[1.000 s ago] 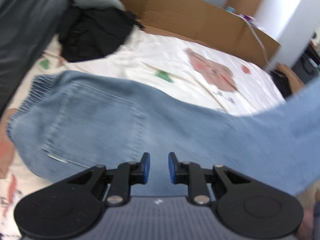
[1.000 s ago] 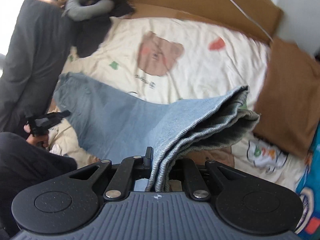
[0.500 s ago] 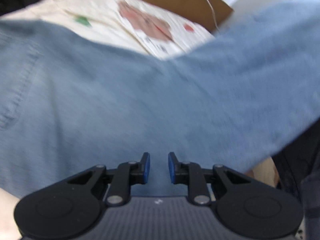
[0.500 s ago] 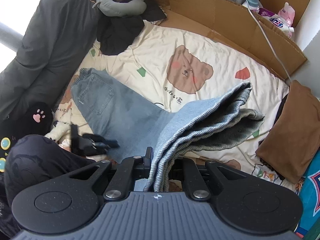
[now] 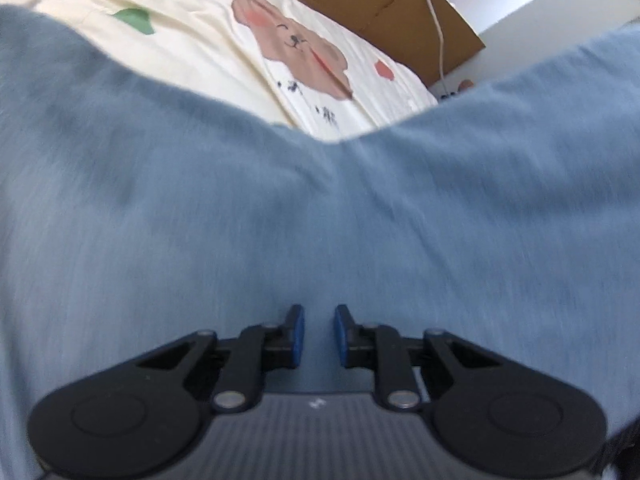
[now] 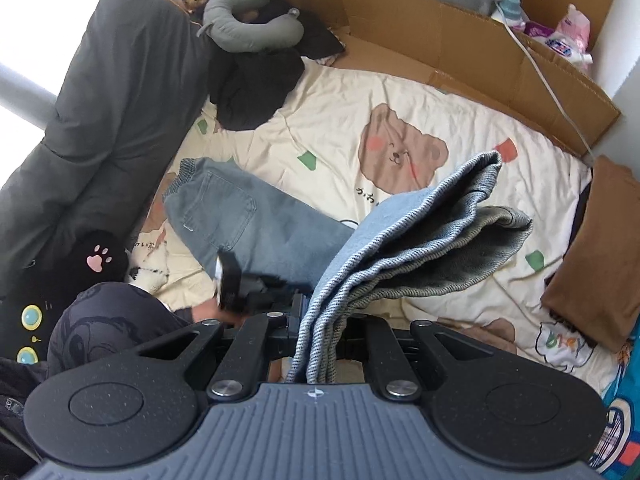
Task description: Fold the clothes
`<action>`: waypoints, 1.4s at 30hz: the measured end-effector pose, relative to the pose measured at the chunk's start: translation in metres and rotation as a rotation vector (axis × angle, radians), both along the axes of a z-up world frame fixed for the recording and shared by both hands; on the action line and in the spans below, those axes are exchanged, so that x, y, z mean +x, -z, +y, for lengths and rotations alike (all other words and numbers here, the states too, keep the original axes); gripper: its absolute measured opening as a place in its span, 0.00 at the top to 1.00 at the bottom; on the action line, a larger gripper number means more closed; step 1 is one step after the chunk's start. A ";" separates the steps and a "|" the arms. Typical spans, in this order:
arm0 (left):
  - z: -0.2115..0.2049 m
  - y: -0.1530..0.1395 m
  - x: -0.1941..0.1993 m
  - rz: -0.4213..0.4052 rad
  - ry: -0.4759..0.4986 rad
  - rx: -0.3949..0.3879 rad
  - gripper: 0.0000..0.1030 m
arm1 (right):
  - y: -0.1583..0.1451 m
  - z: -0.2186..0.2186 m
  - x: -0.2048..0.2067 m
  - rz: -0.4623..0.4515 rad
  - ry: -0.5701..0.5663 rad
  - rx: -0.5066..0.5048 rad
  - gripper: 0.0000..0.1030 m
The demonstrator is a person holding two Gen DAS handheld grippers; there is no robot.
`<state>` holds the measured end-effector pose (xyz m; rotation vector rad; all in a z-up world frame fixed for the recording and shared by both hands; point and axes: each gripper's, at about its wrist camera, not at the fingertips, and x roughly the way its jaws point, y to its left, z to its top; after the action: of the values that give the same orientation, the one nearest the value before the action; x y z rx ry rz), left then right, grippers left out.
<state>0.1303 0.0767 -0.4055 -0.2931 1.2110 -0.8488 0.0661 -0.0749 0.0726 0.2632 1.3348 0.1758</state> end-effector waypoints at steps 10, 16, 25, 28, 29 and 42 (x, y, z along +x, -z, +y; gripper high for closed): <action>-0.041 0.003 0.061 0.008 -0.069 -0.052 0.95 | 0.011 -0.017 -0.015 0.023 0.061 -0.024 0.92; -0.060 0.005 0.083 0.021 -0.095 -0.061 0.97 | 0.017 -0.024 -0.020 0.017 0.082 -0.008 0.92; -0.039 0.006 0.041 0.058 -0.080 -0.049 0.97 | 0.009 -0.015 -0.012 -0.050 0.019 0.059 0.92; -0.021 0.007 0.015 0.095 -0.105 -0.062 0.97 | 0.005 -0.008 -0.003 -0.077 -0.009 0.078 0.92; -0.016 0.008 0.006 0.111 -0.112 -0.069 0.97 | 0.004 -0.005 0.001 -0.084 -0.019 0.084 0.92; 0.021 0.022 -0.062 0.273 -0.186 -0.066 0.98 | 0.014 0.079 0.073 -0.097 -0.283 0.192 0.92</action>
<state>0.0683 0.0975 -0.4277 -0.5809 1.3861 -0.7022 0.1395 0.0040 0.0591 0.2232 1.2560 0.5495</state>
